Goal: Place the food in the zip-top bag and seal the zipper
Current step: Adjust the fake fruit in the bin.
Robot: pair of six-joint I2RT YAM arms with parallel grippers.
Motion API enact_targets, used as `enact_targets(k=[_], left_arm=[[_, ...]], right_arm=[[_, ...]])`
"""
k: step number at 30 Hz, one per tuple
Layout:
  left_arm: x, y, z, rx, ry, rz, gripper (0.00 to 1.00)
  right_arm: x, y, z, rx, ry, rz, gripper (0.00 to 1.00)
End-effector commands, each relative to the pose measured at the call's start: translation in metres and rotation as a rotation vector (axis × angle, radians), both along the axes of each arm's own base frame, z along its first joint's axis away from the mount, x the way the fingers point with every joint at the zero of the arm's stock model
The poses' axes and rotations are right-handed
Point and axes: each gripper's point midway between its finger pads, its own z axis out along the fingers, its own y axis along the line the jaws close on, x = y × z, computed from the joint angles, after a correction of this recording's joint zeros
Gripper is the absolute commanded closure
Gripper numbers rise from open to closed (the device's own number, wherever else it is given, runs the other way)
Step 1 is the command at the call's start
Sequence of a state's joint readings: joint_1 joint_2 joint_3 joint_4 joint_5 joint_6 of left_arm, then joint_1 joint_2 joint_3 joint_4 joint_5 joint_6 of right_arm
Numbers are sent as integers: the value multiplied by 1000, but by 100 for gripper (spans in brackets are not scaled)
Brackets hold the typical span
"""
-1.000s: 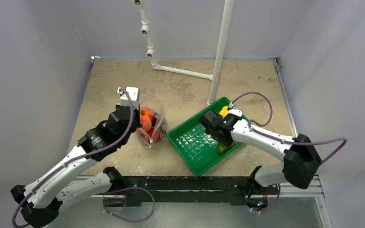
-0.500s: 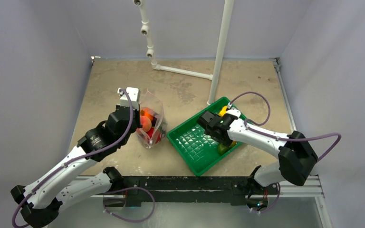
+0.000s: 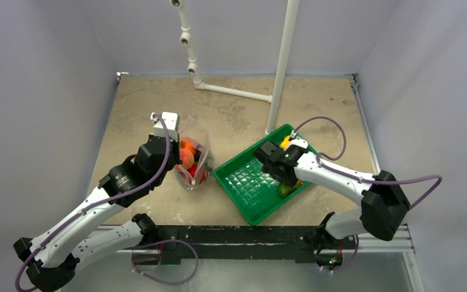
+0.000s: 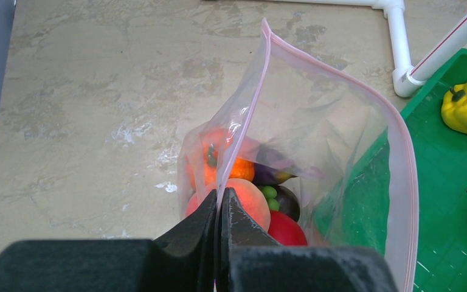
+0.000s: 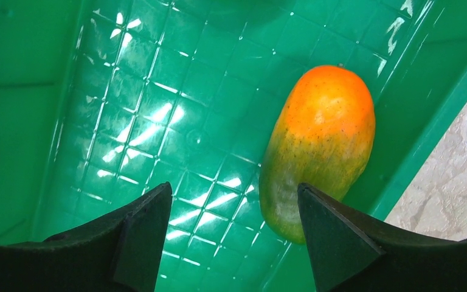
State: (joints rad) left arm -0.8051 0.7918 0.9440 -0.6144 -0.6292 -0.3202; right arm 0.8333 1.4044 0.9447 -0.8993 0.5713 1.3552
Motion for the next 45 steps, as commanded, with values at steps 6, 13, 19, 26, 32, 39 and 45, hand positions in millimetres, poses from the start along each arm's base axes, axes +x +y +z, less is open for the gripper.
enact_targets(k=[6, 13, 19, 26, 32, 39, 45], left_arm=[[1, -6, 8, -34, -26, -35, 100], [0, -7, 7, -37, -25, -41, 100], [0, -7, 6, -34, -24, -40, 100], [1, -7, 4, -26, -17, -41, 100], [2, -8, 2, -20, -12, -38, 100], [3, -7, -1, -10, -6, -31, 100], [2, -7, -2, -10, -3, -34, 100]], right_arm=[[-4, 0, 30, 66, -30, 72, 20], [-14, -7, 9, 22, 40, 91, 20], [-15, -9, -7, -26, 82, 78, 20], [-11, -8, -25, -49, 103, -17, 18], [22, 48, 6, 191, -40, 102, 18], [36, 54, 25, 187, -87, 96, 17], [26, 33, 7, 108, -37, -2, 16]])
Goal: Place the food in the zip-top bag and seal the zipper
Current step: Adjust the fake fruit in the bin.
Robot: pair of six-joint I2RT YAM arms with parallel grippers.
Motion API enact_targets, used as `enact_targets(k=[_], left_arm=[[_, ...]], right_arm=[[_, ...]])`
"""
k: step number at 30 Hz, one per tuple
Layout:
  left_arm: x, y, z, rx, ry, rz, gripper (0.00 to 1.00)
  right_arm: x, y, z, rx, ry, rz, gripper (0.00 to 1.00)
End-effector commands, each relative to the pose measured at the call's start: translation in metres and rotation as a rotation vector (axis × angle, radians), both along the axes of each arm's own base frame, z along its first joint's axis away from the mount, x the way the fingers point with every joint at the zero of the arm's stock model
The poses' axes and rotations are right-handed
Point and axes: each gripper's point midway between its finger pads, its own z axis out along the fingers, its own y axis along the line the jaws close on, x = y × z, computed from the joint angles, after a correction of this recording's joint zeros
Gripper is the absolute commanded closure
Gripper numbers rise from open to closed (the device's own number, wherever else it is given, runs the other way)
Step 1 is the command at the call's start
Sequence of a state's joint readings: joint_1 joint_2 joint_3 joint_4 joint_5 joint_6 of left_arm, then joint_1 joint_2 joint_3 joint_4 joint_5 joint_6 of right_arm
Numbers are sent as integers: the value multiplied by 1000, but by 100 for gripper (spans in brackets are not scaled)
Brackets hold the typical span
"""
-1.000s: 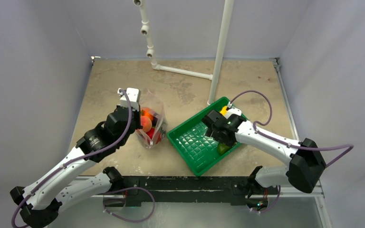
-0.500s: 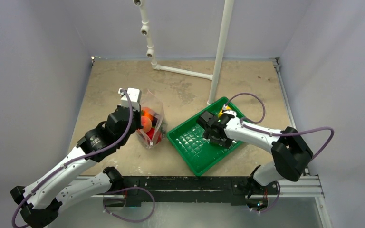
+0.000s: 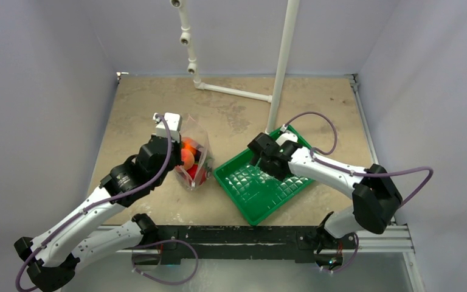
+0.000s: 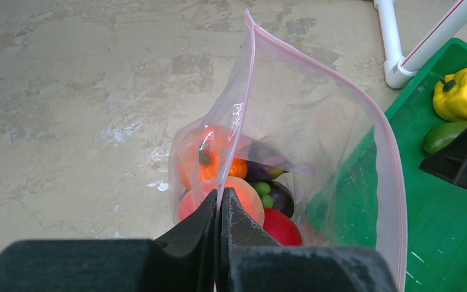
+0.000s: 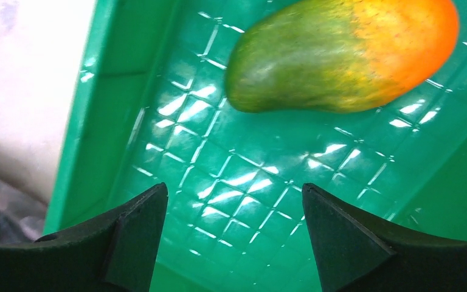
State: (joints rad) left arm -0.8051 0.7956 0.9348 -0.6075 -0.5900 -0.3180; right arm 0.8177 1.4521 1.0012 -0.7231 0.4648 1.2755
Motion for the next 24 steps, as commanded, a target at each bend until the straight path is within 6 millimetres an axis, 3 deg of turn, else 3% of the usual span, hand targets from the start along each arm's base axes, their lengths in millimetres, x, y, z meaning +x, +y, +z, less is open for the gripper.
enact_targets(k=[1, 6, 12, 18, 24], left_arm=[[3, 0, 3, -5, -20, 1, 100], [3, -2, 3, -5, -16, -4, 100], [3, -2, 3, -11, -16, -8, 100], [2, -4, 2, -13, -13, -19, 100], [2, -5, 3, -18, -15, -26, 100]], right_arm=[[-2, -18, -2, -54, 6, -100, 16], [1, -21, -1, -38, -13, -165, 16], [13, -35, 4, -42, -25, -267, 4], [28, -51, 12, 26, -59, -377, 1], [41, -57, 3, 101, -54, -451, 1]])
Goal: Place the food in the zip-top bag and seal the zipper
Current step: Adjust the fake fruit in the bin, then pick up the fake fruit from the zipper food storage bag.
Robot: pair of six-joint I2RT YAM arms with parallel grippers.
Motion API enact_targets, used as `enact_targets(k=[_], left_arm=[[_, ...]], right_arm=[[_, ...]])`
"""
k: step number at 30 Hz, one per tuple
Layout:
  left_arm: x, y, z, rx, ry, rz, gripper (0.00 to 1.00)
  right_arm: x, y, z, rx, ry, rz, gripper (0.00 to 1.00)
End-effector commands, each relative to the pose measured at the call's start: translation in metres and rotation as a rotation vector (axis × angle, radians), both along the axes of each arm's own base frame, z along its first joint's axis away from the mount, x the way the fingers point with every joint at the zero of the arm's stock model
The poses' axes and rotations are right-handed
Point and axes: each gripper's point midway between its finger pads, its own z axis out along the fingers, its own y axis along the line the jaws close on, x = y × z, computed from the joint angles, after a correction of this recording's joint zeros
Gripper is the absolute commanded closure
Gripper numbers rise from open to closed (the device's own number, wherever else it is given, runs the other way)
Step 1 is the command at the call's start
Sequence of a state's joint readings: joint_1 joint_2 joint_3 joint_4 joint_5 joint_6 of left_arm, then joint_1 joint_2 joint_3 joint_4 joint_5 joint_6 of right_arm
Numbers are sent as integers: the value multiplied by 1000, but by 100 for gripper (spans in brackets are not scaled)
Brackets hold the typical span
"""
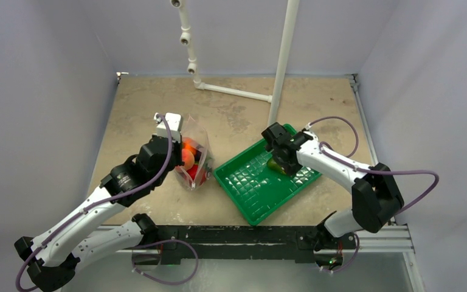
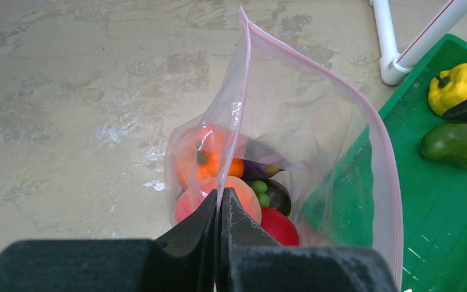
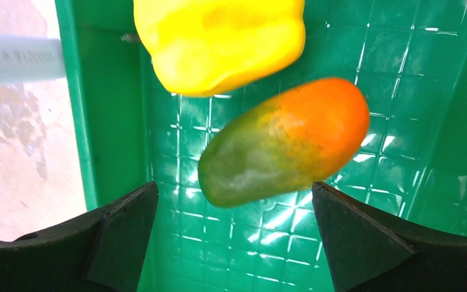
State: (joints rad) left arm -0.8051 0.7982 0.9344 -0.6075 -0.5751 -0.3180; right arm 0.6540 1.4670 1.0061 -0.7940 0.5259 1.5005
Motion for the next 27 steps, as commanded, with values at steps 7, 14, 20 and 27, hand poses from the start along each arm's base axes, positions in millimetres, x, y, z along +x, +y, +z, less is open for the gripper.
enact_targets(k=[7, 14, 20, 27], left_arm=[[1, -2, 6, -23, -27, -15, 100], [1, -3, 7, -26, -28, -20, 100], [1, -3, 6, -24, -27, -22, 100], [1, -2, 6, -20, -27, -17, 100]], right_arm=[[20, -1, -2, 114, -46, -121, 2], [19, -2, -25, 122, -11, -123, 3], [20, -5, -35, 100, 11, -135, 5], [22, -4, -40, 95, 10, -117, 23]])
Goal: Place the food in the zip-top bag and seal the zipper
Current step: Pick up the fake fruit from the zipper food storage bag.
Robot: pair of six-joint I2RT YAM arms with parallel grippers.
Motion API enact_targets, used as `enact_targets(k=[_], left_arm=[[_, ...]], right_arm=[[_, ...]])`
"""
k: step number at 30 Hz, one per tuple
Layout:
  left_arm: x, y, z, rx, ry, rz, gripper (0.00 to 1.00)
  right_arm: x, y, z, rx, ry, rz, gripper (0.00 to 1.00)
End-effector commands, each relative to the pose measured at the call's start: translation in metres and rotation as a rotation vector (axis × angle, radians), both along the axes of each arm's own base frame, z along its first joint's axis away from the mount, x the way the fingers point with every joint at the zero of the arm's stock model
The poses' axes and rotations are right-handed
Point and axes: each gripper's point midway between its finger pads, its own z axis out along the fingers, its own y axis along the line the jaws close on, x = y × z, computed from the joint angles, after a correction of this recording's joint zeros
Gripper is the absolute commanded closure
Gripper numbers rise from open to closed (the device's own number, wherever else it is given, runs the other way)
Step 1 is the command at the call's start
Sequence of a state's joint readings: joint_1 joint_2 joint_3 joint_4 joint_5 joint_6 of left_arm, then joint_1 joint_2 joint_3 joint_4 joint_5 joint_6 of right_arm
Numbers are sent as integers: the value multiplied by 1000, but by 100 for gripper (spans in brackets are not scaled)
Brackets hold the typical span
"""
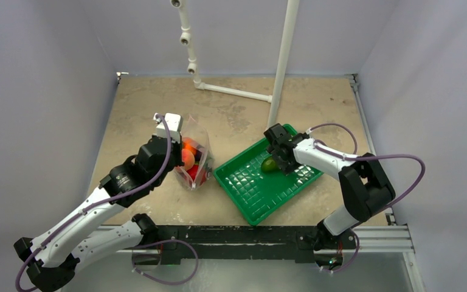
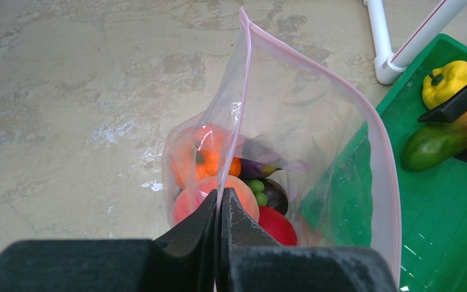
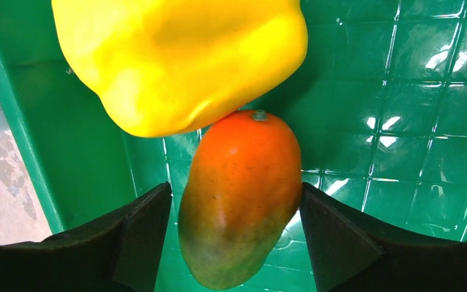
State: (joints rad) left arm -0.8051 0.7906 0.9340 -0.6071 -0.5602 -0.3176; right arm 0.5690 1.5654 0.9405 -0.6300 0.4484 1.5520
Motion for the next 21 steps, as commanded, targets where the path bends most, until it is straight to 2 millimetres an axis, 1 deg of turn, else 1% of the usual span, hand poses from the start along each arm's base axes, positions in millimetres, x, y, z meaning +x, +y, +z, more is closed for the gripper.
enact_targets(k=[1, 5, 8, 11, 14, 17, 21], left_arm=[[3, -1, 4, -10, -25, -3, 100], [3, -1, 4, -8, -25, -1, 100], [4, 0, 3, -6, -26, 4, 100], [4, 1, 4, -6, -28, 6, 100], [4, 1, 4, -6, -28, 7, 100], [4, 1, 4, -5, -30, 8, 100], [4, 1, 3, -1, -28, 11, 100]], right_arm=[[4, 0, 3, 8, -23, -8, 27], [1, -3, 7, 7, -35, -1, 43], [0, -3, 13, 13, -50, 9, 66], [1, -4, 24, 14, -69, 26, 88], [4, -3, 39, 12, -104, 55, 100], [12, -2, 58, 1, -167, 107, 100], [16, 3, 86, 10, -248, 194, 100]])
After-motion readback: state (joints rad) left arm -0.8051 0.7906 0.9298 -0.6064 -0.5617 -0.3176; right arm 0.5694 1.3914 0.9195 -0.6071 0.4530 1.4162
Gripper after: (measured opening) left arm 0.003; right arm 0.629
